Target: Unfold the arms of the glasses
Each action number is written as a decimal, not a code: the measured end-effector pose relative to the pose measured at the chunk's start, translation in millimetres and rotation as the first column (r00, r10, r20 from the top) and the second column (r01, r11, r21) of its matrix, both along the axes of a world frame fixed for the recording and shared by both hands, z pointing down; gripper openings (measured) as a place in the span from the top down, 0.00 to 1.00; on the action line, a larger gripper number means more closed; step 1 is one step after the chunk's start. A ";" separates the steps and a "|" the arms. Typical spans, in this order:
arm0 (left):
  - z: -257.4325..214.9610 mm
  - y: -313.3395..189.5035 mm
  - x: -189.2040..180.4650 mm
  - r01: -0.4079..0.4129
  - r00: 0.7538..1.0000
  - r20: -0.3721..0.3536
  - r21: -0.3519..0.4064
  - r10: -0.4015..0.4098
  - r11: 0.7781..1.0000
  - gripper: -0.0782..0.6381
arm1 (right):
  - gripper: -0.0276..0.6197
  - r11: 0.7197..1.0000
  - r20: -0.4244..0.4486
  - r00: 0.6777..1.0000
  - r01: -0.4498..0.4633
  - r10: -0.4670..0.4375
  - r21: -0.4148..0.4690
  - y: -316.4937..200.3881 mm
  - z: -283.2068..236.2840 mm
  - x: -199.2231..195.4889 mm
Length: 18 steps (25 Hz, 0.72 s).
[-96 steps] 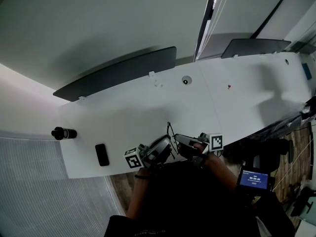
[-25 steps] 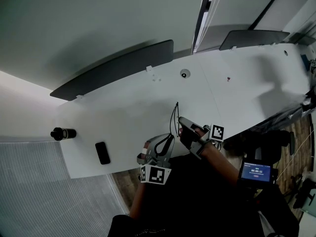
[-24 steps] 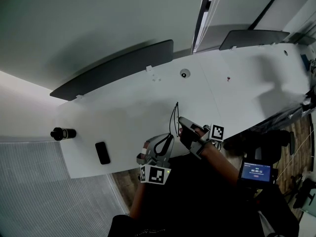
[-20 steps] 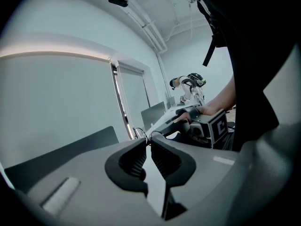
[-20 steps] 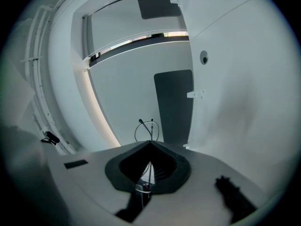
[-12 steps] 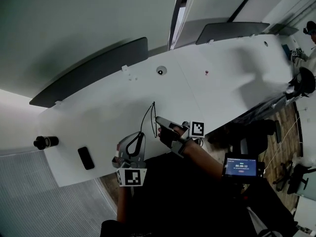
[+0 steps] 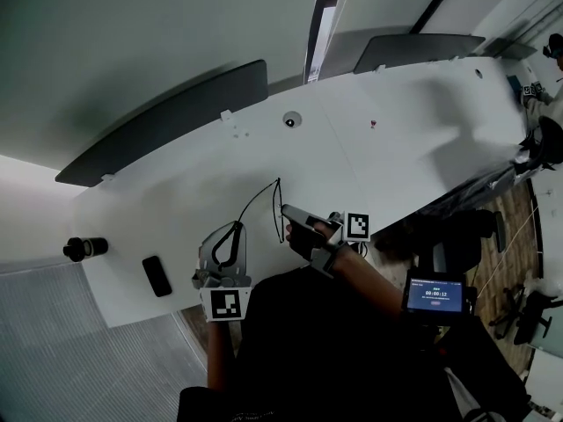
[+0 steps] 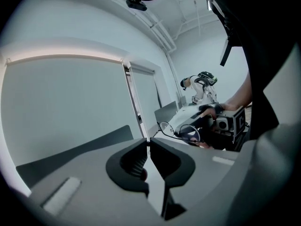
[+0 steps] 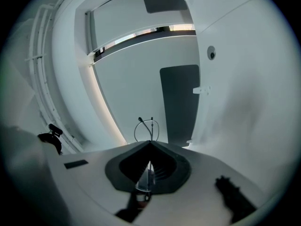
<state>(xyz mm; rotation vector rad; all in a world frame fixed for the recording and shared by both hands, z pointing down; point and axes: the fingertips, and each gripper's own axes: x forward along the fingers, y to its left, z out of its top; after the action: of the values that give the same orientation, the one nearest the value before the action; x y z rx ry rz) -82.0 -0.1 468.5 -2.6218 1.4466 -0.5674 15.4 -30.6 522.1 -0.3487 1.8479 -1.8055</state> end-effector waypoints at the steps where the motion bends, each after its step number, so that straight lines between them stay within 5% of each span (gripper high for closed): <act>1: -0.2 -1.8 -2.3 0.006 1.000 0.001 -0.001 -0.006 1.000 0.85 | 0.95 1.000 0.003 1.000 0.002 -0.002 0.003 0.3 -0.5 -0.1; 18: -0.6 -15.2 -42.1 0.143 0.981 -0.126 -0.053 -0.149 0.988 0.82 | 0.95 0.992 0.022 0.994 0.110 -0.111 0.058 25.3 -6.4 -11.1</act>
<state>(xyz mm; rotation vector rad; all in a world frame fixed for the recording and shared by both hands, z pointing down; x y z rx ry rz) -124.1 -15.3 467.9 -2.6460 1.6943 -0.4550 4.4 -5.3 515.7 -0.2052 1.9308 -1.8165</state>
